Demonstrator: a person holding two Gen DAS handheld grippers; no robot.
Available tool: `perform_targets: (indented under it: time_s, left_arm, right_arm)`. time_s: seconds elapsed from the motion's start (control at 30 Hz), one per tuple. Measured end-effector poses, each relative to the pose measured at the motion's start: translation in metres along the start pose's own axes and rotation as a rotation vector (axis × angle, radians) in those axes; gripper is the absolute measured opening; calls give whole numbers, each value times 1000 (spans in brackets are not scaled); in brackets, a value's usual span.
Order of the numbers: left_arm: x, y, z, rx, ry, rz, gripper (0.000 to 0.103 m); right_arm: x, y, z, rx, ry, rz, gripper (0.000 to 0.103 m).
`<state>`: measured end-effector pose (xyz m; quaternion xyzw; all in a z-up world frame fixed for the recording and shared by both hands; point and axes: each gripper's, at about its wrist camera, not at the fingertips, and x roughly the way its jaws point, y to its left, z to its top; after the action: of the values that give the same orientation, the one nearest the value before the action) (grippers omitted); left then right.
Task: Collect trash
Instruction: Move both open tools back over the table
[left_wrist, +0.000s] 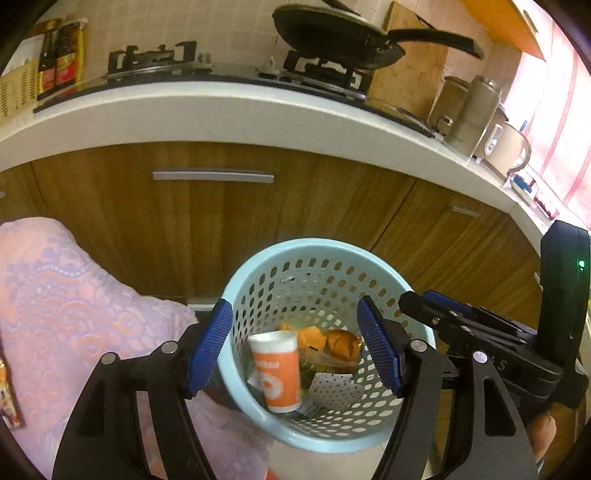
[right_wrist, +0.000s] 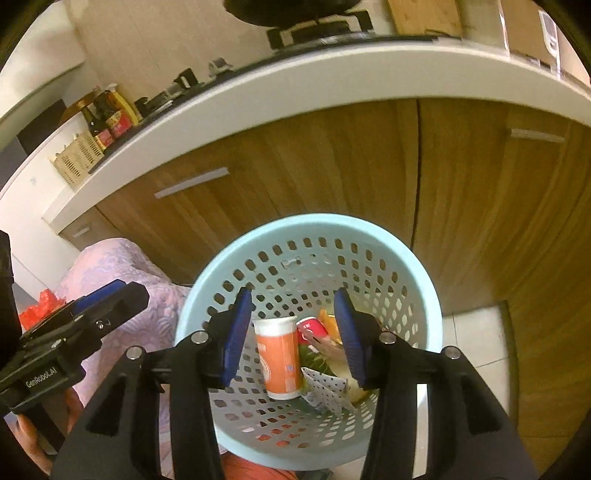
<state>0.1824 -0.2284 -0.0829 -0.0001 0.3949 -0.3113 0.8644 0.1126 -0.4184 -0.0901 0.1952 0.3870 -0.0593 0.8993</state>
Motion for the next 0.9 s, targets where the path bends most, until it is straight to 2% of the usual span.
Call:
perform_targets:
  time_s: [0.27, 0.47, 0.6, 0.9]
  left_arm:
    - [-64, 15, -10, -1, -112, 1, 74]
    - [-128, 46, -19, -43, -223, 63, 79]
    - [-172, 79, -28, -94, -298, 120, 80]
    - [-264, 174, -61, -264, -428, 319, 89]
  right_arm:
    - [-27, 56, -2, -136, -57, 61, 43]
    - [-38, 119, -7, -245, -80, 129, 43]
    - [-38, 168, -14, -323, -81, 179, 43]
    - [-23, 280, -39, -500, -110, 290, 43]
